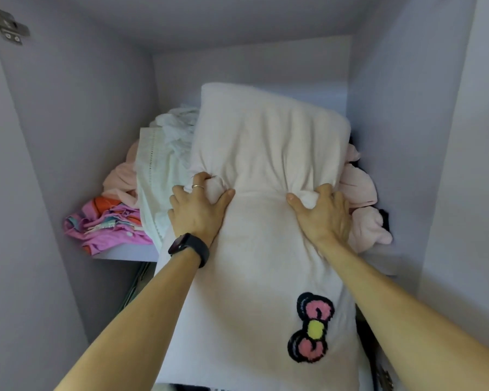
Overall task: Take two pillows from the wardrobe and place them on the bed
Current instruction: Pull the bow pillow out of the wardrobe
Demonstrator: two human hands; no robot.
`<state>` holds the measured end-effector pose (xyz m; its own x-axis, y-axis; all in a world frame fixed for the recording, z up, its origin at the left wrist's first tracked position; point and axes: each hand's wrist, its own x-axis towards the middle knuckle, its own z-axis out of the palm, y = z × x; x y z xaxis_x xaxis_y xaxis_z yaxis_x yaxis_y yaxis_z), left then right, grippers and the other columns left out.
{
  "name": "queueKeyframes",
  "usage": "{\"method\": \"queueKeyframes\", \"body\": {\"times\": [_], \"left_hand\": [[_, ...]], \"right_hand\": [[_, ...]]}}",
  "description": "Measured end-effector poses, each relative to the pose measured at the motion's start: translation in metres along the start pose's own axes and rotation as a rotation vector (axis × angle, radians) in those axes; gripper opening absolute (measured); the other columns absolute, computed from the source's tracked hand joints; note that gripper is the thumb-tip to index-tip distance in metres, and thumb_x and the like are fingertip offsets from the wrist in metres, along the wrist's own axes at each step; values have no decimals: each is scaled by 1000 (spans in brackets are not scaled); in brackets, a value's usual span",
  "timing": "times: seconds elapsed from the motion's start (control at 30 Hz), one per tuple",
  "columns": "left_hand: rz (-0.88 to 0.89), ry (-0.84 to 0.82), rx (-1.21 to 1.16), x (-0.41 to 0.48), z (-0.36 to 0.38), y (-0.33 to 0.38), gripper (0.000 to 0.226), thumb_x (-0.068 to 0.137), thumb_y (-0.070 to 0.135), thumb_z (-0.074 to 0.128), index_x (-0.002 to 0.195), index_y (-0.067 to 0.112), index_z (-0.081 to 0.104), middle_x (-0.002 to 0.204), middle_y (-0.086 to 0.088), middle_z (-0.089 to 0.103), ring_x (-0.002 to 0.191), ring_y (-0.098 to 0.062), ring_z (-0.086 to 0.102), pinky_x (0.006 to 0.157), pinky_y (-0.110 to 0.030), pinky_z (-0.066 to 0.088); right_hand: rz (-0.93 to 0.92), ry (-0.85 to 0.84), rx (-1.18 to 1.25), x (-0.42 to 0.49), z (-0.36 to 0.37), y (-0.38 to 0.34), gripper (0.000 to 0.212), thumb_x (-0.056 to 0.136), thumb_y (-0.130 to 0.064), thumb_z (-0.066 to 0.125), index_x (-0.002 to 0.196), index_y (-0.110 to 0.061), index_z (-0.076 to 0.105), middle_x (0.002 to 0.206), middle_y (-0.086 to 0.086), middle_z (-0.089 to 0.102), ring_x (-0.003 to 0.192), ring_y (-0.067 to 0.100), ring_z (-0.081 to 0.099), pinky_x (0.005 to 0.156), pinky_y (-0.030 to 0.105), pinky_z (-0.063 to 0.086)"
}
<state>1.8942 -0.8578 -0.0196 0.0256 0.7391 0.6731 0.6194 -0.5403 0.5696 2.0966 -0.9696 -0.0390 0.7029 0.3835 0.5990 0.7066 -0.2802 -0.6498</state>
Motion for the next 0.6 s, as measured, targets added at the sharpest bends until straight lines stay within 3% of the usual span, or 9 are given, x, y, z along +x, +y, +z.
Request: {"method": "queueKeyframes", "body": {"times": [0.13,0.2,0.3,0.37,0.47,0.6], "left_hand": [[63,86,-187,-9,-14,8,55,74,74,65,116,43,44,107,2,39,93,-27,56,79,-43,54],[67,170,-271,-19,-25,-4,56,71,74,68,114,45,46,106,2,40,85,-18,51,72,-30,49],[48,249,-348,-52,-40,-37,58,68,72,73,113,46,48,107,2,42,89,-12,46,68,-15,36],[13,265,-365,-79,-50,-61,61,67,70,76,113,45,47,107,3,43,91,-11,48,68,-10,35],[-59,226,-379,-120,-63,-103,61,63,66,79,111,46,48,106,7,42,96,-11,54,74,-10,39],[-167,192,-355,-169,-86,-162,56,59,65,80,102,63,45,107,23,39,98,12,52,74,-5,38]], "right_hand": [[-65,158,129,-7,-24,-10,55,81,-63,70,102,-15,53,102,6,52,103,32,55,78,42,48],[-109,237,200,-24,-32,-16,53,78,-62,73,94,-18,50,97,2,48,96,26,53,74,36,43],[-169,290,273,-69,-30,-17,53,75,-61,77,87,-21,44,93,1,47,88,16,45,70,30,35],[-196,292,310,-102,-22,-12,53,75,-56,80,83,-20,42,89,3,47,83,14,42,64,28,31],[-179,235,333,-154,3,-5,54,72,-52,83,81,-15,44,87,5,46,81,25,49,63,35,41],[-180,136,380,-223,38,0,55,73,-55,79,80,-11,46,86,3,44,78,31,52,61,42,47]]}}
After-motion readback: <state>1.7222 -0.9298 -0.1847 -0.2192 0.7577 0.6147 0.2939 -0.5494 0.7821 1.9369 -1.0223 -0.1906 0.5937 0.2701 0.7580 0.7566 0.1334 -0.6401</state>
